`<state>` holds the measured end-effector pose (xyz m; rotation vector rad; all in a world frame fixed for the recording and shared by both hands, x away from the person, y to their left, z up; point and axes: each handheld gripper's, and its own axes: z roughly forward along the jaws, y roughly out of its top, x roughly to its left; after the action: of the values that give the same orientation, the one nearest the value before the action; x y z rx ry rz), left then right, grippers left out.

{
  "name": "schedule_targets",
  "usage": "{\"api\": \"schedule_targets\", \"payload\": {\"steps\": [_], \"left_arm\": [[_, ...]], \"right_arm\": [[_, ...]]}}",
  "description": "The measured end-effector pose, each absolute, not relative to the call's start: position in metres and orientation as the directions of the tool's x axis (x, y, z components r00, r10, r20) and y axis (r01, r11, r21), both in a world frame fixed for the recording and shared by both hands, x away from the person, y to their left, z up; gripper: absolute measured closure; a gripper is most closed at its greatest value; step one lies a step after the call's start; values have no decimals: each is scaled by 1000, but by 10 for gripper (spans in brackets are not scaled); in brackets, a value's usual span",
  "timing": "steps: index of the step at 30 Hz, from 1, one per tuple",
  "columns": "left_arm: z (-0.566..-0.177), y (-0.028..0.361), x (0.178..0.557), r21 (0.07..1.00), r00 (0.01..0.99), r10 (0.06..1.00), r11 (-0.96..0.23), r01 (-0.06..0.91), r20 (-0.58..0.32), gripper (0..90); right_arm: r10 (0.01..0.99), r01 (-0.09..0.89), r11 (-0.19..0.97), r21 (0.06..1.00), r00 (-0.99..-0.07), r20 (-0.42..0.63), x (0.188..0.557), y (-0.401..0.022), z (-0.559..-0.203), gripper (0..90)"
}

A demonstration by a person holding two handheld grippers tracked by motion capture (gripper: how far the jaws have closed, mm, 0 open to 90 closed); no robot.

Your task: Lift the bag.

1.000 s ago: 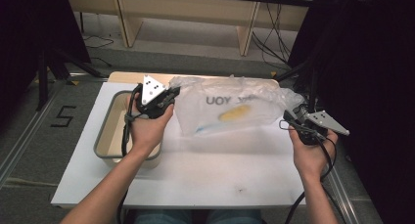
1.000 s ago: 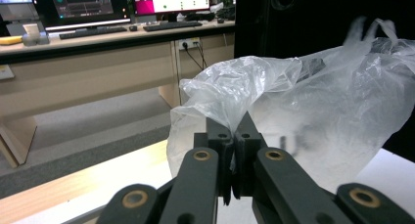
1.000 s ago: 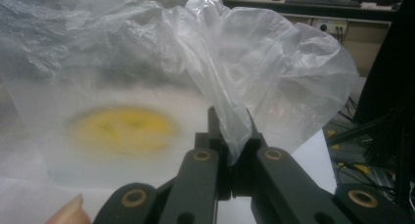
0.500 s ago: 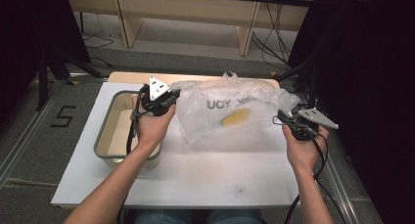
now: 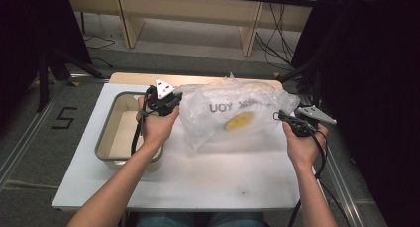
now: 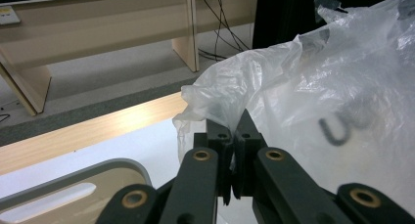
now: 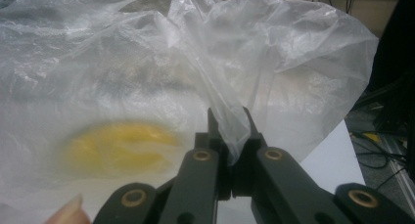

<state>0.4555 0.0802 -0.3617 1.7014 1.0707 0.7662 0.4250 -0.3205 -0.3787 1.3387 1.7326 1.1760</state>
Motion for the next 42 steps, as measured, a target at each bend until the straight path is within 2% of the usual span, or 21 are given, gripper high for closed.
{"api": "schedule_targets", "payload": {"steps": [21, 28, 30, 32, 36, 38, 42], "left_arm": [[-382, 70, 472, 896, 429, 903, -211, 391, 25, 879], [-384, 68, 474, 888, 441, 897, -225, 401, 28, 849], [-384, 68, 473, 891, 446, 895, -221, 396, 23, 811], [-383, 68, 472, 896, 453, 891, -218, 388, 21, 734], [-379, 67, 467, 903, 446, 895, -200, 380, 11, 472], [-376, 69, 463, 909, 430, 903, -192, 371, 15, 374], [-368, 71, 452, 925, 406, 913, -180, 335, 30, 306]], "right_arm": [[970, 452, 87, 888, -241, 27, 440, -322, -391, 898], [971, 475, 95, 875, -238, 23, 444, -321, -395, 898], [971, 474, 94, 876, -239, 26, 444, -321, -394, 897], [971, 473, 90, 876, -237, 28, 444, -321, -394, 896], [972, 466, 83, 881, -233, 31, 443, -323, -393, 888], [972, 455, 82, 887, -232, 29, 442, -323, -391, 877], [974, 444, 79, 892, -225, 26, 441, -324, -390, 861]]}}
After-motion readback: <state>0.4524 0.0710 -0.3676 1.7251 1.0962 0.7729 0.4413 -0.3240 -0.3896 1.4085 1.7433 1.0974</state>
